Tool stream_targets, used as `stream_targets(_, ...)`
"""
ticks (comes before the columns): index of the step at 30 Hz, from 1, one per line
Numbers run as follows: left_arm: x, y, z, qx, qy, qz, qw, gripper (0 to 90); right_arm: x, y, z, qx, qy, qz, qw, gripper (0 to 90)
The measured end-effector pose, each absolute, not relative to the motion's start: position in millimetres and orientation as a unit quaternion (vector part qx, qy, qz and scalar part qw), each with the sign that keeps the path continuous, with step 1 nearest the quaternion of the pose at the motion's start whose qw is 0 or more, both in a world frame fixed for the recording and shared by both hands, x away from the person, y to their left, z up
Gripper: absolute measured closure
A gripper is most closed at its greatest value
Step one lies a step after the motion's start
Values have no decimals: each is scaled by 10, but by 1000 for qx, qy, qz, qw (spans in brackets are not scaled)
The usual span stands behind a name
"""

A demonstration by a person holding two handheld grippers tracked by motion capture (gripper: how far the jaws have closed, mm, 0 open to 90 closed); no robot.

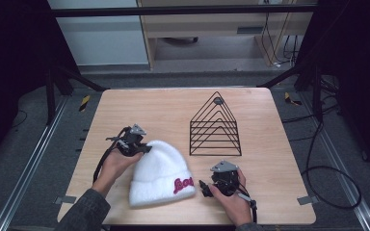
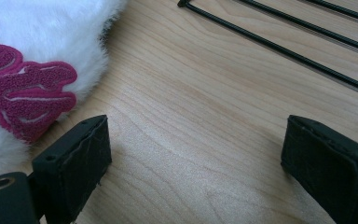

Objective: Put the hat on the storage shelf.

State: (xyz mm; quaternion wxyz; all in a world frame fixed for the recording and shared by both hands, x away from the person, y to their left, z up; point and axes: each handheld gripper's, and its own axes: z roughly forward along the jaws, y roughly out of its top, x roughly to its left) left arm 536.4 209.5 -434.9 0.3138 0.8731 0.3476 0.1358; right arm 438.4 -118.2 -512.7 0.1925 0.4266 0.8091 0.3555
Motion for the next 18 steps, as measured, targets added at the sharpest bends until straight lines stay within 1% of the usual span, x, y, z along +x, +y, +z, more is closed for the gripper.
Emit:
stream_targets(3, 5295, 2110, -4269, 872, 341, 138, 324, 816, 4384, -1181, -5127, 427, 809, 356, 192, 84)
stream_targets(8, 5105, 2110, -3979, 868, 315, 167, 345, 821, 4384, -1182, -5126, 427, 809, 355, 192, 84)
stream_targets(10, 5082, 2102, -3942, 867, 312, 168, 350, 822, 4384, -1182, -5127, 427, 809, 356, 192, 84)
stream_targets(13, 4953, 2037, -3728, 861, 294, 176, 377, 823, 4382, -1181, -5126, 429, 808, 355, 191, 84)
stream_targets(17, 4899, 1997, -3596, 858, 286, 182, 387, 824, 4383, -1183, -5126, 428, 809, 356, 191, 85)
stream_targets(18, 4871, 1977, -3512, 856, 277, 185, 394, 824, 4382, -1181, -5125, 429, 808, 356, 191, 85)
